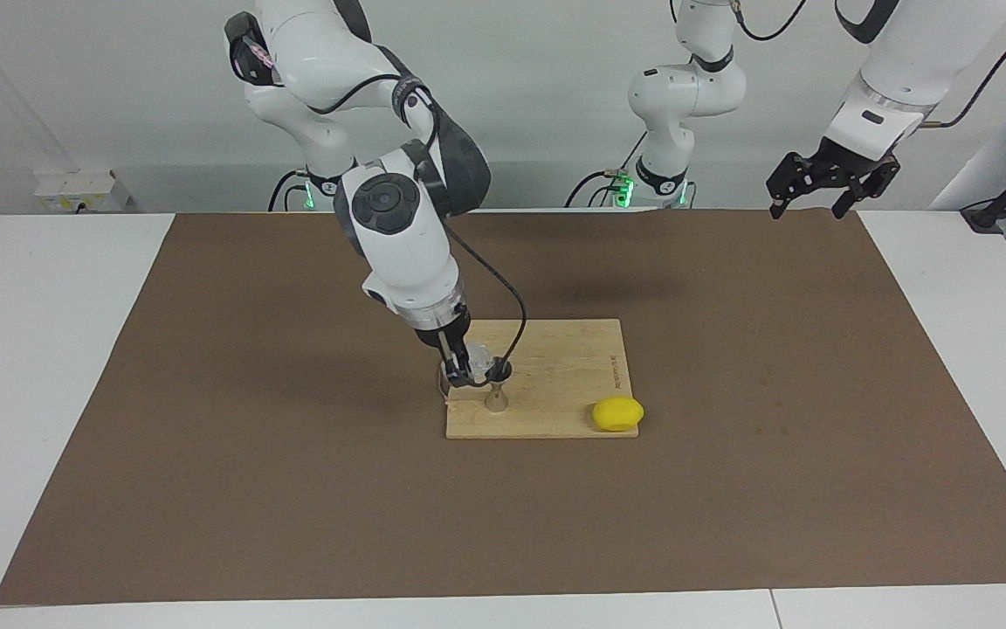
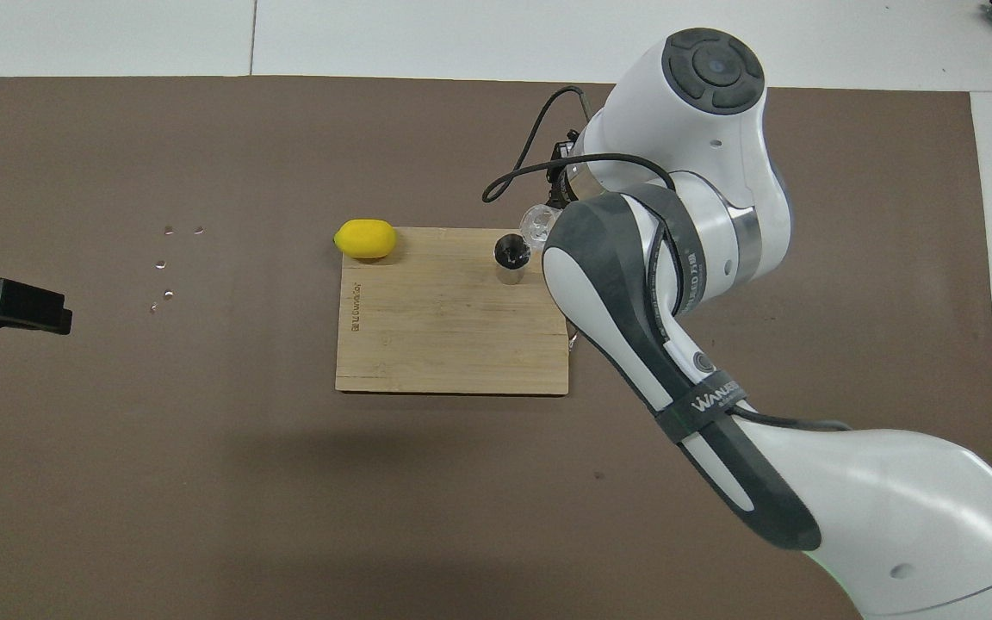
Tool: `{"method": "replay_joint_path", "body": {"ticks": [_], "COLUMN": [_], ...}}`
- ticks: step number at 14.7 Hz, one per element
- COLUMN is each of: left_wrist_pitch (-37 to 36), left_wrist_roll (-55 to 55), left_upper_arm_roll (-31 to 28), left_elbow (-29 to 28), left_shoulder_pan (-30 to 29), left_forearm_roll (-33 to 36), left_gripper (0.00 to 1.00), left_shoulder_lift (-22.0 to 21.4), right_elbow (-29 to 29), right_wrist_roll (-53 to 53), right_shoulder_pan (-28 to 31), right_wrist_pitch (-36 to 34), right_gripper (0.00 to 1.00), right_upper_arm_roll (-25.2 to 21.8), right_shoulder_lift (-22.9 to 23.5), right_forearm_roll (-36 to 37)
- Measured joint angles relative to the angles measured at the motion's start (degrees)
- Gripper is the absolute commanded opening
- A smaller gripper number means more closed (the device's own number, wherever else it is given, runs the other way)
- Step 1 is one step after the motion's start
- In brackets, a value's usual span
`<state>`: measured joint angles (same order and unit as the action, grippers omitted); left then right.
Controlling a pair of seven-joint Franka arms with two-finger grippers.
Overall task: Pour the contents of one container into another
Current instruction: 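Turn the glass cup upright and carry it back with the right gripper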
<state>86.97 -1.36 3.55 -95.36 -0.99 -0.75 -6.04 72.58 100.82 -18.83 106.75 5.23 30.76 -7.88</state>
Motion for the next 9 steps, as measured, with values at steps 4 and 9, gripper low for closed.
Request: {"method": "replay_joint_path", "body": {"ticks": [4, 9], "left_wrist_pitch": [0.00, 0.00], "left_wrist_roll": [0.00, 0.00], "left_upper_arm_roll": [0.00, 0.00], "left_elbow": [0.00, 0.00], "left_shoulder_pan": [0.00, 0.00], "left_forearm_roll": [0.00, 0.00], "left_gripper": [1.00, 1.00], "left_shoulder_lift": [0.00, 0.00], "right_elbow": [2.43, 13.68], "right_wrist_roll": [-3.49, -13.47], "right_shoulder_pan": [3.09, 11.05], "right_wrist_pitch": [2.05, 7.12], "right_gripper": [0.00, 0.00], "right_upper_arm_roll": [-0.09, -0.34], "right_shoulder_lift": [-0.23, -3.39], "right_forearm_roll": [-10.08, -24.61]}}
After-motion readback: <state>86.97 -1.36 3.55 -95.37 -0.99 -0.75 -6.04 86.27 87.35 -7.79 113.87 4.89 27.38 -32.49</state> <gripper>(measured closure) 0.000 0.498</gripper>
